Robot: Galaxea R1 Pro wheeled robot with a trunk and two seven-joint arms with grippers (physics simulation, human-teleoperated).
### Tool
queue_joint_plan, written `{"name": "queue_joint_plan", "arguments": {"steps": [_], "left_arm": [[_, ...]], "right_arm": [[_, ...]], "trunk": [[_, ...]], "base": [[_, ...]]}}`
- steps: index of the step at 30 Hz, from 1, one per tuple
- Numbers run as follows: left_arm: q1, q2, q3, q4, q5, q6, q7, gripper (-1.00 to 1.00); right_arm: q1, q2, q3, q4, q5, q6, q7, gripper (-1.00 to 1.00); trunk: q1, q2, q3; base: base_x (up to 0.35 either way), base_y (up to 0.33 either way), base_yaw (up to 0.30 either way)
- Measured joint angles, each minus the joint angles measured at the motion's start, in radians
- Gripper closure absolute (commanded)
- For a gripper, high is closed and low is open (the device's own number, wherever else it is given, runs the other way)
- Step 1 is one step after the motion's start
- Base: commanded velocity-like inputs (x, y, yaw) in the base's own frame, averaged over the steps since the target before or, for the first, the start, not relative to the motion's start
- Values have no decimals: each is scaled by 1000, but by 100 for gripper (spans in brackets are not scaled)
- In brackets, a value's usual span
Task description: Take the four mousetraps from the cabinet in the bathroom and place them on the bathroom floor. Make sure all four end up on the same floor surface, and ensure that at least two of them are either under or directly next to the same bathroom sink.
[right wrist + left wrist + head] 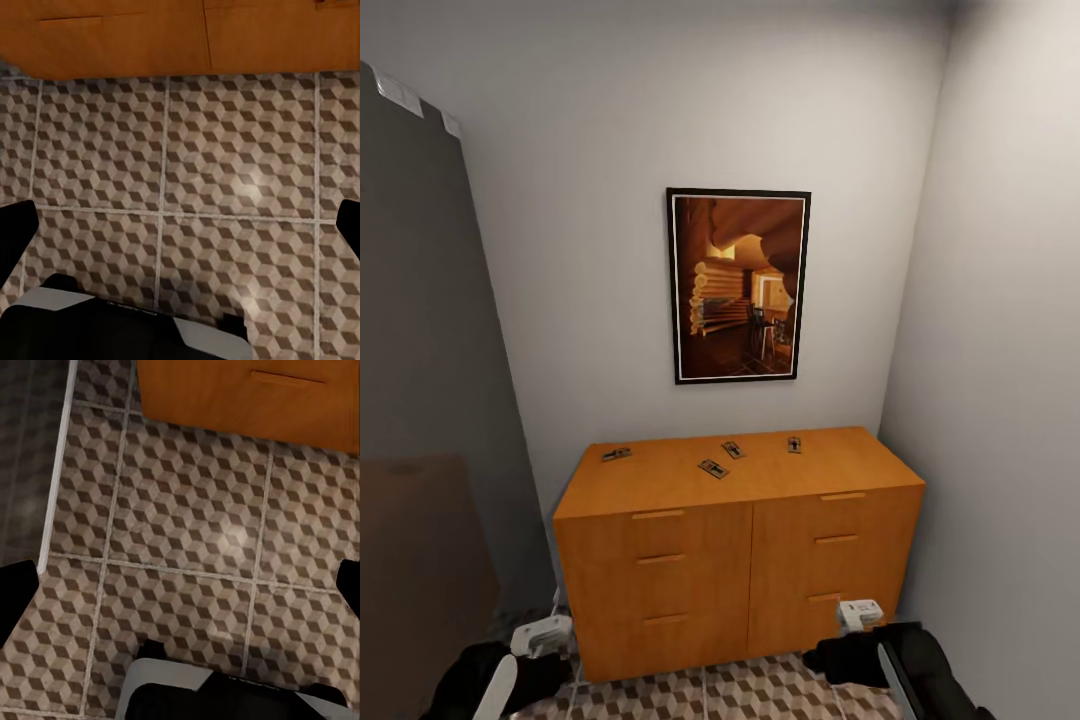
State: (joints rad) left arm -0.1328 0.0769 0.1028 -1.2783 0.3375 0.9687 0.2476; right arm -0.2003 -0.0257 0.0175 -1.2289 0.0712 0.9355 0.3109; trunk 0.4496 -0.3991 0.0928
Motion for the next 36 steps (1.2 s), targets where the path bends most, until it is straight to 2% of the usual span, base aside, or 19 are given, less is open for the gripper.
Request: {"name": "queue_joint_plan", "arguments": {"steps": [10, 11, 22, 24, 25, 29, 30, 34, 36], "left_arm": [[-123, 0, 0, -11, 2, 40, -2, -100], [-124, 0, 0, -11, 1, 40, -2, -100], [-274, -1, 0, 6, 3, 47, -2, -100], [-329, -1, 0, 30, 3, 48, 0, -100], [-329, -1, 0, 30, 3, 48, 0, -100], [-410, -2, 0, 84, 3, 48, 2, -100], [-411, -2, 0, 85, 3, 48, 2, -100], [-493, -2, 0, 155, 4, 48, 2, -100], [-512, -2, -1, 174, 4, 48, 2, -100]], "right_arm": [[-121, -41, 0, -2, -4, 101, 102, -100], [-121, -41, 0, -2, -4, 101, 103, -100], [-247, -58, -1, -1, -3, 109, 143, -100], [-292, -62, -1, 3, -2, 109, 147, -100], [-293, -62, -1, 3, -2, 109, 147, -100], [-353, -70, 0, 10, -1, 109, 149, -100], [-353, -70, 0, 10, -1, 109, 149, -100], [-412, -73, 0, 23, 0, 109, 149, -100], [-426, -73, 0, 26, 0, 109, 149, -100]], "trunk": [[0, 0, 0], [0, 0, 0], [0, 0, 0], [0, 0, 0], [0, 0, 0], [0, 0, 0], [0, 0, 0], [0, 0, 0], [0, 0, 0]], "base": [[0, 0, 0], [0, 0, 0], [0, 0, 0], [0, 0, 0], [0, 0, 0], [0, 0, 0], [0, 0, 0], [0, 0, 0], [0, 0, 0]]}}
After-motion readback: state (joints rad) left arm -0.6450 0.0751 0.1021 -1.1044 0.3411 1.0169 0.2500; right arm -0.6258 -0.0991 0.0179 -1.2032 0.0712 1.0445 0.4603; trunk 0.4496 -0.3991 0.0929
